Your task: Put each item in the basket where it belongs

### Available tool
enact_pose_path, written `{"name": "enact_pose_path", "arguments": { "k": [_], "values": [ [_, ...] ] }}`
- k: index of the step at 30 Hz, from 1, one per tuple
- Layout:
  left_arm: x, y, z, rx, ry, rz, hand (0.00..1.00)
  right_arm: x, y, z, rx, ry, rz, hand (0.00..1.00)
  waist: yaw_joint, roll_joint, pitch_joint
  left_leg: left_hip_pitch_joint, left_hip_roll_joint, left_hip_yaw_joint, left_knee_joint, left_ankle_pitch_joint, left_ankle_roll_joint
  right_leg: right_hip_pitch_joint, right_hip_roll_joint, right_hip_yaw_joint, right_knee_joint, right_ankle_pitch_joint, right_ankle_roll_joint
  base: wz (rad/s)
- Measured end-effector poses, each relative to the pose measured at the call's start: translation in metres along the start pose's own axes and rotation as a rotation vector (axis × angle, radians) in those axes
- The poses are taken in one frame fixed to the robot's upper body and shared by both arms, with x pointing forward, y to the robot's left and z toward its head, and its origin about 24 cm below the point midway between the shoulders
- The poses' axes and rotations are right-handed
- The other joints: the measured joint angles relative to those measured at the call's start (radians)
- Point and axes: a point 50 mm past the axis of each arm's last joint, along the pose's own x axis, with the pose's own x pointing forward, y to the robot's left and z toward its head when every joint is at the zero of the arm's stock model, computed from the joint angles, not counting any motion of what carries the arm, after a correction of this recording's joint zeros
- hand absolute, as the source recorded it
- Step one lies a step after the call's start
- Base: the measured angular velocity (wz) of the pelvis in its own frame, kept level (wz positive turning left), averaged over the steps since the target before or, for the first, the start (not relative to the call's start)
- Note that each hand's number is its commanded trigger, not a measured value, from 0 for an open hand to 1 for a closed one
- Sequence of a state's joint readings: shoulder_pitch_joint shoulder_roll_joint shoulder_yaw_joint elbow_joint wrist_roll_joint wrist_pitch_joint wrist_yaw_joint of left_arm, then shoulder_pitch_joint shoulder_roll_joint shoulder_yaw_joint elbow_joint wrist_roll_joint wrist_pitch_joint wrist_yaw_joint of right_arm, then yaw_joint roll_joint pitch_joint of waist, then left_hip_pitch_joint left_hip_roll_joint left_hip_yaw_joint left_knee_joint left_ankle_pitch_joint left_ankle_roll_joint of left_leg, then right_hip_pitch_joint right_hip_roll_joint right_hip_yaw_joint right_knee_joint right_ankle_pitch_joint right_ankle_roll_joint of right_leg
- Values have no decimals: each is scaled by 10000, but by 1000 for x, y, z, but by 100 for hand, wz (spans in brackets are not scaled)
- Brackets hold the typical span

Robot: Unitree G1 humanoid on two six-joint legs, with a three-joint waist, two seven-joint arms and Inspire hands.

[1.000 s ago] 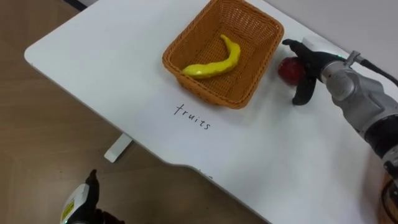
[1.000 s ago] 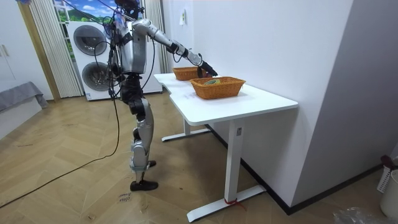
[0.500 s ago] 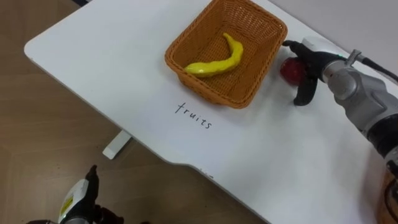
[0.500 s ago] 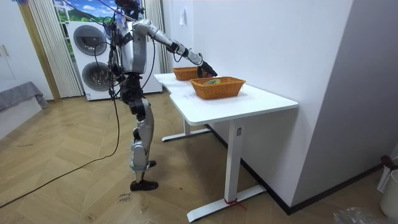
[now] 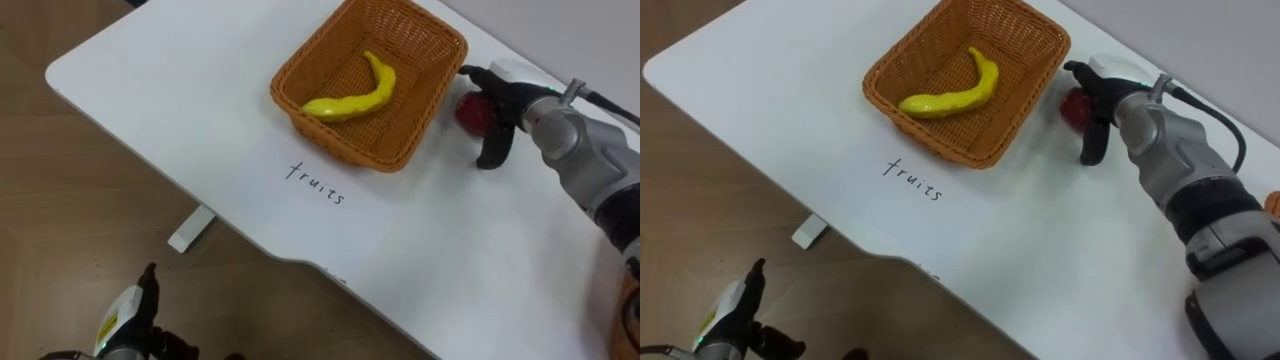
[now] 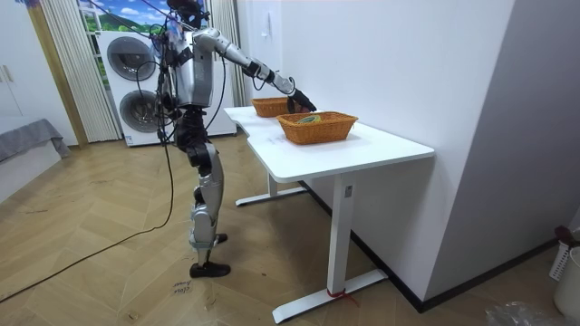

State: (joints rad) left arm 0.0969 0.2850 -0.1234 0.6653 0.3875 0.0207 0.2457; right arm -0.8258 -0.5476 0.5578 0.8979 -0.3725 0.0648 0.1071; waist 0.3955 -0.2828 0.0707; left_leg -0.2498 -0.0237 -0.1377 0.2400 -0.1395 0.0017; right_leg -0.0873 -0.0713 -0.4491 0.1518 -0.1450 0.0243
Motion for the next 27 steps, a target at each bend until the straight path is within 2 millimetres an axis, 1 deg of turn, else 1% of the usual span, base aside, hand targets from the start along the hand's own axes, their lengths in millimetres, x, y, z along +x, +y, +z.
{"name": "enact_pose_path", "arguments": {
  "k": [5,12,17,18,19,20,25,27],
  "values": [
    [-1,0,-1,24,31,147,0,0,0,-4,182,134,62,0,7,29,14,-4,-1,-47,2,8,-11,26,1,-204,-1,0,0,2],
    [-1,0,-1,-12,-38,168,0,0,0,-9,452,210,105,0,5,38,20,-5,-10,-86,2,12,-15,40,1,-214,-1,0,0,0],
    [-1,0,-1,-12,-37,160,0,-1,-2,-12,702,281,33,0,-23,148,13,-6,-26,-130,17,13,-15,60,1,-217,-4,0,0,0],
    [-1,0,-1,-11,-35,159,0,-1,-2,-12,728,290,22,16,-22,160,14,-6,-26,-130,17,14,-15,60,1,-217,-5,0,-1,0],
    [-1,0,-1,-11,-32,157,0,-1,-3,-12,753,296,9,83,-24,177,9,-6,-26,-131,17,16,-18,60,1,-217,-5,0,-1,0],
    [-1,0,-1,-8,-36,154,0,-1,-3,-13,757,299,7,100,-27,189,4,-5,-26,-132,17,19,-21,60,1,-217,-5,-1,0,0],
    [-1,0,-1,-6,-38,151,0,-1,-3,-14,750,320,159,100,-35,199,-4,-2,-26,-133,21,28,-29,65,2,-217,-6,0,-1,0],
    [-1,0,-1,0,-38,151,0,-2,-1,-15,704,342,359,100,-56,216,4,-2,-26,-131,54,28,-30,79,4,-217,-5,0,-1,0]
  ]
}}
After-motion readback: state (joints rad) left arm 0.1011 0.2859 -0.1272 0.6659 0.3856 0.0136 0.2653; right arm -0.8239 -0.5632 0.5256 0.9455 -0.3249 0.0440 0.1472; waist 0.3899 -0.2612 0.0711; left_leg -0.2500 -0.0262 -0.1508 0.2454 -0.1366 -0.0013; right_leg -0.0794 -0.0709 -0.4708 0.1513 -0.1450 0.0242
